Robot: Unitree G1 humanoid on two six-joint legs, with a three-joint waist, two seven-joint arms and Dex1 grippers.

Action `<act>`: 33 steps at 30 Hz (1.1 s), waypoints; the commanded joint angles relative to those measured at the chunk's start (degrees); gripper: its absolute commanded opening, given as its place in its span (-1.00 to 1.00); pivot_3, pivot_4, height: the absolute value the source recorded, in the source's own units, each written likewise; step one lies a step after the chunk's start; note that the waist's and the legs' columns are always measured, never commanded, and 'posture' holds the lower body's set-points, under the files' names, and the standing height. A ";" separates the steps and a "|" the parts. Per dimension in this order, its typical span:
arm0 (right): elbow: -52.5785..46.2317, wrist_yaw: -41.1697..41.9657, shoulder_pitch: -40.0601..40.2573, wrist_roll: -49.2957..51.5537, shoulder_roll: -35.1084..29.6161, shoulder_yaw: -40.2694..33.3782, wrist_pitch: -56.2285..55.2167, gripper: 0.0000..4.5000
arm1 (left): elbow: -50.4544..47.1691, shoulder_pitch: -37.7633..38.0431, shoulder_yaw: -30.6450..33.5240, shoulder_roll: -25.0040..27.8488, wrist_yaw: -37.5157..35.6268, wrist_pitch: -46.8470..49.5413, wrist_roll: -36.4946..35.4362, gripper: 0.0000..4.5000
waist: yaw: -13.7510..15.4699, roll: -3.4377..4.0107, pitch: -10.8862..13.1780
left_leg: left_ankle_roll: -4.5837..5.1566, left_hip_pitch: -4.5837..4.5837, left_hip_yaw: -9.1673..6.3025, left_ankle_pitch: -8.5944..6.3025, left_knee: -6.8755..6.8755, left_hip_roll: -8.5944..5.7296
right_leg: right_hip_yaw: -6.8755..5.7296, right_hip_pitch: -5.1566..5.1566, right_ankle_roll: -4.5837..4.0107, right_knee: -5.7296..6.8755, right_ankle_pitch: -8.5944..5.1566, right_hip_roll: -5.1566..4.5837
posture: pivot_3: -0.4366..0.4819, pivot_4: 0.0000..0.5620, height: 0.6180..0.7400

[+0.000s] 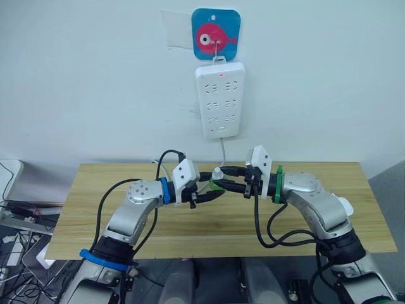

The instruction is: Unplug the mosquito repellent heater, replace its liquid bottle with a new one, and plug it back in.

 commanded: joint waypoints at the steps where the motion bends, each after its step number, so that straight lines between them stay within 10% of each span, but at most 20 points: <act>1: -1.43 1.29 0.24 0.56 -0.28 0.37 -1.21 -0.54 | -1.21 0.30 0.17 -0.27 -0.45 -1.25 -0.10 -0.03 | -0.03 0.00 0.00 | 0.00 0.02 0.00 0.00 0.01 0.00 | 0.00 0.00 0.00 0.04 0.00 0.00 | -0.19 -0.23 1.00; 10: 4.75 19.68 -6.95 4.94 -3.49 1.95 -4.65 -0.54 | -4.24 1.78 -1.44 1.05 -6.87 -2.39 -1.92 -0.03 | -0.13 0.00 0.00 | 0.05 0.09 0.00 -0.01 0.14 0.00 | 0.00 0.02 -0.01 0.30 0.01 0.05 | -0.12 -0.22 1.00; 19: 31.83 41.58 -22.48 2.64 -2.78 8.70 -21.39 -0.54 | -3.84 1.62 -4.38 5.33 -16.34 -8.00 -0.90 -0.03 | -0.29 0.00 -0.01 | 0.01 0.13 -0.05 0.01 0.30 0.07 | -0.03 0.08 -0.02 0.36 0.01 0.11 | 0.00 -0.28 1.00; 28: 33.95 41.38 -24.69 6.00 -9.35 6.81 -20.33 0.89 | -2.64 1.12 -2.81 4.80 -13.88 -8.52 -0.37 -0.03 | 1.16 0.01 -0.01 | -0.10 -0.08 -0.13 0.07 0.55 -0.08 | -0.07 0.05 -0.05 0.26 0.03 -0.02 | 0.03 -0.28 1.00; 33: 18.27 32.00 -11.97 7.49 -13.42 0.27 -13.34 0.99 | -2.32 1.69 -1.73 3.97 -11.50 -7.77 -1.09 -0.03 | 1.71 0.01 -0.02 | -0.09 -0.10 -0.15 0.05 0.53 -0.01 | -0.08 0.01 -0.05 0.30 0.03 0.00 | -0.01 -0.27 1.00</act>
